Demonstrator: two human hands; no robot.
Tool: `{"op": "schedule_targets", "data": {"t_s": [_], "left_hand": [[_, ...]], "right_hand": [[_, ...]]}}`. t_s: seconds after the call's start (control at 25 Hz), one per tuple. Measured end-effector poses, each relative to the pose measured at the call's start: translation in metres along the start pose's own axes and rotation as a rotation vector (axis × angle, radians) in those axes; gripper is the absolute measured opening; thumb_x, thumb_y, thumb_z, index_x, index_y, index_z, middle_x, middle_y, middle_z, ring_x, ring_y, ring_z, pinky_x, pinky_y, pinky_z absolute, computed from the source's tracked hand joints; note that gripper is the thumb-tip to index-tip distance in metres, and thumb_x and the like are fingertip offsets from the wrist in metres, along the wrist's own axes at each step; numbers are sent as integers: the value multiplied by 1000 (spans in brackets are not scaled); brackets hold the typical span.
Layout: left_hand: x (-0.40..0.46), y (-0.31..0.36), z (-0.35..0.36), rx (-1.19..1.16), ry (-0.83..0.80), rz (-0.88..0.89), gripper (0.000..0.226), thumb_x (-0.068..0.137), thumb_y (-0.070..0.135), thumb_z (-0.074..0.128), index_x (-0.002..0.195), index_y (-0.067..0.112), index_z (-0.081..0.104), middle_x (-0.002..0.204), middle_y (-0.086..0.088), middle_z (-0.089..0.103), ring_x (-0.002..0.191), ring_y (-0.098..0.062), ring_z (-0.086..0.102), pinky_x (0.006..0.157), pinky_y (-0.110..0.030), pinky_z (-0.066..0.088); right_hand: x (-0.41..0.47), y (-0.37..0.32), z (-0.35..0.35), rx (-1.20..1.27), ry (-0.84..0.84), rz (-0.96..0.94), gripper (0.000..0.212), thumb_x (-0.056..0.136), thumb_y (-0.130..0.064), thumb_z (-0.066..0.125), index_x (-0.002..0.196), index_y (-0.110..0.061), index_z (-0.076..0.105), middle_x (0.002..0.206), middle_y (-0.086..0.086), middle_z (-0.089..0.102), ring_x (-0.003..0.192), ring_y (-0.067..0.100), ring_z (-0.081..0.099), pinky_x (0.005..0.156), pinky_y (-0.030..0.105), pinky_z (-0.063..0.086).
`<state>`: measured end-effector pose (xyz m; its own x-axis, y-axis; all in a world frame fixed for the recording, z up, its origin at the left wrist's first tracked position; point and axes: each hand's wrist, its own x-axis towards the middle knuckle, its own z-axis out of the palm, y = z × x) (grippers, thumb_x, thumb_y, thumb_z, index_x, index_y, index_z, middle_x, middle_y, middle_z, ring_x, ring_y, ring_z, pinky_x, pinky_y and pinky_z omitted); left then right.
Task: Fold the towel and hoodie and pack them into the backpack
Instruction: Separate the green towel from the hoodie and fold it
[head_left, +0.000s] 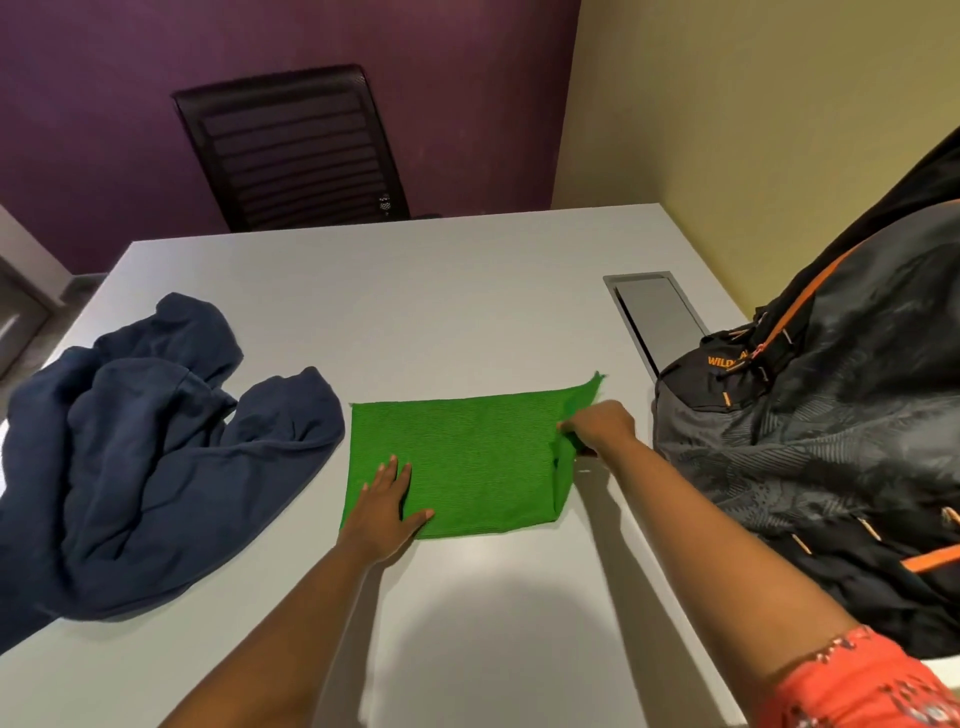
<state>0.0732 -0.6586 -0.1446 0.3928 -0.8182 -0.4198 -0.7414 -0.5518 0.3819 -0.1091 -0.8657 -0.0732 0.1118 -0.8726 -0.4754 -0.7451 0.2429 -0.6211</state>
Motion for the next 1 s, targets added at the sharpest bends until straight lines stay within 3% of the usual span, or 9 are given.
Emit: {"op": "schedule_targets", "data": {"t_s": [0.08,0.16,0.24,0.32,0.48,0.56,0.76,0.88,1.0], "left_hand": [[-1,2,-6,-198,118,-34,65,94,36,49,148,13,21,155,-8,19,143,-23,20,112,-32,21],[-1,-1,-13,-356,216,-123,51,96,30,48,143,16,35,146,-8,40,134,-25,38,106,-30,31],[0,-8,-20,-451,271,-207,44,96,30,48,137,16,46,137,-11,52,128,-28,45,104,-32,34],[2,-19,-23,-659,288,-293,42,92,34,51,127,12,56,125,-12,61,123,-29,51,105,-36,37],[1,-26,-28,-1133,261,-484,31,97,23,42,115,5,59,96,-10,65,82,-21,61,73,-27,46],[1,-25,-30,-1146,239,-494,34,100,22,36,115,1,57,87,-9,63,72,-15,56,62,-24,39],[7,-28,-29,-1180,228,-510,39,101,26,33,114,0,59,79,-5,61,70,-13,56,57,-24,36],[9,-28,-30,-1217,266,-522,35,100,28,36,90,6,61,63,-2,60,55,-11,55,53,-24,36],[10,-36,-30,-1124,316,-517,36,95,34,48,66,16,61,54,0,54,42,-12,50,50,-25,37]], "right_hand": [[-12,-24,17,-10,-50,-94,19,75,-21,76,82,-6,66,93,14,69,89,29,67,83,40,56],[-30,-46,36,-87,-110,-208,21,80,-24,72,66,-12,62,74,7,62,73,24,64,70,31,54],[-47,-61,56,-119,-160,-317,21,84,-24,68,92,-5,71,79,6,66,72,19,61,67,23,47],[-64,-68,79,-95,-191,-405,39,87,-21,65,122,-3,61,118,11,66,104,23,63,88,25,47],[-85,-53,128,-172,-322,-512,42,88,-15,64,128,-4,55,134,10,56,120,20,56,102,25,40],[-89,-41,145,-242,-368,-536,42,87,-13,64,127,-5,56,133,10,57,120,20,56,103,24,40],[-88,-40,153,-176,-331,-532,40,87,-9,63,127,-5,57,132,10,57,120,19,56,103,22,38],[-91,-45,158,-174,-400,-620,39,87,-10,63,125,-3,58,129,13,60,118,21,57,102,25,40],[-94,-42,159,-195,-517,-629,39,88,-20,63,122,-1,61,114,19,67,91,20,64,87,30,47]]}}
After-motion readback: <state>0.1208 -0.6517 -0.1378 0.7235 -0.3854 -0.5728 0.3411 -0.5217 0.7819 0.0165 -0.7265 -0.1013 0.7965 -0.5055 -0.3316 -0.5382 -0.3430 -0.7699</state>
